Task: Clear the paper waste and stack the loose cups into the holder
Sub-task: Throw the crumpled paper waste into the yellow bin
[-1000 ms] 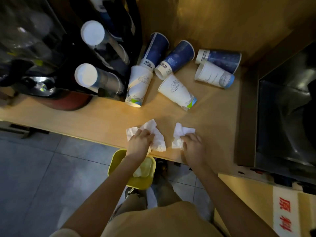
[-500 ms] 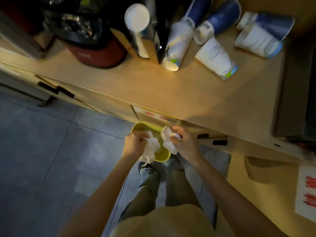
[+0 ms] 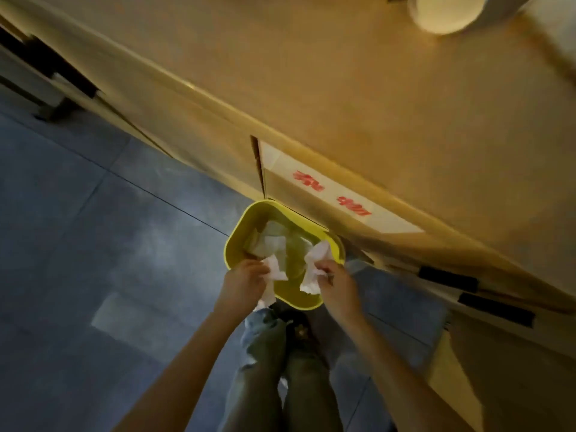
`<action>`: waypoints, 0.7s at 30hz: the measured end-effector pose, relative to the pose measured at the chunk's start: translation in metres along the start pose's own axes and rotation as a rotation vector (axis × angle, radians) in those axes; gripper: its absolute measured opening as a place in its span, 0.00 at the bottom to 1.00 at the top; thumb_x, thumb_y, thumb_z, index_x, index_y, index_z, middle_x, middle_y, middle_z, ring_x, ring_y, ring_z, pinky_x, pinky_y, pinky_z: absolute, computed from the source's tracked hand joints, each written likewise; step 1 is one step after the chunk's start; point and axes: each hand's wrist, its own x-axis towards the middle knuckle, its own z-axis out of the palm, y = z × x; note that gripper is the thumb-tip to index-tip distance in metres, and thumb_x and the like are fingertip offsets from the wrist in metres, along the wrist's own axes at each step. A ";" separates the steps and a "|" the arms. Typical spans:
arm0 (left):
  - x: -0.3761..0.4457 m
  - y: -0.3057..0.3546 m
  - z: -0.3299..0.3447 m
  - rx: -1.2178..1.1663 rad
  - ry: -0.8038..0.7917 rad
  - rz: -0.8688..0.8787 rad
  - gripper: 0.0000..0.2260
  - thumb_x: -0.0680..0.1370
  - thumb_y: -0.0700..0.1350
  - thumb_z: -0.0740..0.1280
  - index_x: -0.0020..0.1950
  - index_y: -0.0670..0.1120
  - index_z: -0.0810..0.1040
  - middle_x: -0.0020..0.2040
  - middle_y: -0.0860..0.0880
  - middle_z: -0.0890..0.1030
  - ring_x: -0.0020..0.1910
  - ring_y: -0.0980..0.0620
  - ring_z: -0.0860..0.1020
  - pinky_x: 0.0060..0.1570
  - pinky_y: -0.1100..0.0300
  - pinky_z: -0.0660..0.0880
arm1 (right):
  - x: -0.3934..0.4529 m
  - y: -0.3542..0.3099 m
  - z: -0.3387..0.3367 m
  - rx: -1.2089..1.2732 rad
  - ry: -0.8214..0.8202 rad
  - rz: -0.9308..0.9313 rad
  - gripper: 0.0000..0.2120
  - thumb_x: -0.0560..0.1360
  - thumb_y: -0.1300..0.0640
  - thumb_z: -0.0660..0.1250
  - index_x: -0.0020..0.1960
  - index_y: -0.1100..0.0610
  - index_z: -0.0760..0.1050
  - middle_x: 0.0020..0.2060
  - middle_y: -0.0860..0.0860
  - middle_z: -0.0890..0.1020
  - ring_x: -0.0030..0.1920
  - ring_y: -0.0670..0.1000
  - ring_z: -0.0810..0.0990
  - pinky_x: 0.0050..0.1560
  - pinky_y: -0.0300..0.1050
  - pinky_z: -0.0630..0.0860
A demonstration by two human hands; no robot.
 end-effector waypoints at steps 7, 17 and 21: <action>0.106 -0.047 0.068 0.035 -0.088 -0.024 0.18 0.76 0.44 0.62 0.66 0.44 0.70 0.71 0.44 0.68 0.66 0.45 0.70 0.62 0.56 0.68 | 0.099 0.081 0.071 -0.110 -0.114 0.038 0.16 0.73 0.70 0.59 0.59 0.63 0.75 0.60 0.60 0.77 0.62 0.59 0.74 0.60 0.45 0.70; 0.165 -0.070 0.101 0.021 -0.301 -0.150 0.18 0.81 0.44 0.53 0.71 0.42 0.62 0.73 0.40 0.62 0.73 0.41 0.57 0.71 0.48 0.60 | 0.153 0.103 0.097 -0.227 -0.185 0.009 0.16 0.76 0.66 0.60 0.64 0.64 0.70 0.63 0.60 0.72 0.62 0.57 0.73 0.54 0.36 0.67; 0.143 -0.060 0.088 0.220 -0.281 -0.106 0.21 0.79 0.46 0.57 0.71 0.43 0.62 0.75 0.42 0.60 0.73 0.43 0.59 0.72 0.50 0.59 | 0.131 0.080 0.081 -0.181 -0.177 -0.020 0.16 0.76 0.65 0.60 0.64 0.61 0.71 0.65 0.59 0.70 0.63 0.56 0.73 0.59 0.44 0.70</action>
